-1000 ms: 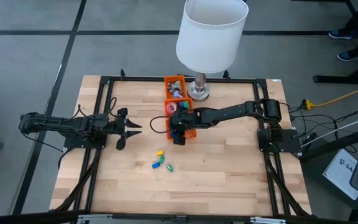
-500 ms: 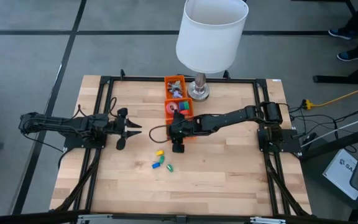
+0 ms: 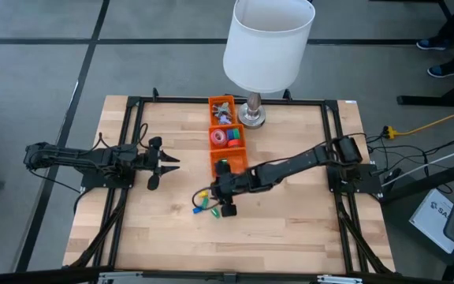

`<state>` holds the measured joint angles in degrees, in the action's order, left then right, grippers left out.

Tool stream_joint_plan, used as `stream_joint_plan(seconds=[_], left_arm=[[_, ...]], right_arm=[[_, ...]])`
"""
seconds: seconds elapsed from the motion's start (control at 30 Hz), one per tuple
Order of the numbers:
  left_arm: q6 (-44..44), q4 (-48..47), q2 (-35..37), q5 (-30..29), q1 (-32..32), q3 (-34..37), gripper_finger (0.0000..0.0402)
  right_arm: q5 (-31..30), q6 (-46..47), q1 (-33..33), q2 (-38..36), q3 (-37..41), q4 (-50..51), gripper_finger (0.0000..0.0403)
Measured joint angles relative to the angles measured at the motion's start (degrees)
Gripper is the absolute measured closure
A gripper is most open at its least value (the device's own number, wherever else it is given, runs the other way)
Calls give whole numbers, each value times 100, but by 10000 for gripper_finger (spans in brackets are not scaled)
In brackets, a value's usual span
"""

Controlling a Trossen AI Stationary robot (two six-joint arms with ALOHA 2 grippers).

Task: Pick and place Stapler, Stapler remover, tape
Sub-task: Put the green stapler into the bottom orange basket

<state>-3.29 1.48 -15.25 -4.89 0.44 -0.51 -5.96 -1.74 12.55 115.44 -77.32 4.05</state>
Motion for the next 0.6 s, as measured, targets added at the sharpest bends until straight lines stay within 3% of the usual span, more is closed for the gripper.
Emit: stream_joint_plan(seconds=[0.27, 0.43, 0.6], left_arm=[[2, 0, 1, 0, 0, 0, 295], [0, 0, -1, 0, 0, 1, 292], [2, 3, -1, 0, 0, 1, 293]], right_arm=[[11, 48, 302, -2, 0, 71, 242], [16, 615, 349, 23, -4, 174, 242], [493, 1091, 349, 159, -5, 190, 241]])
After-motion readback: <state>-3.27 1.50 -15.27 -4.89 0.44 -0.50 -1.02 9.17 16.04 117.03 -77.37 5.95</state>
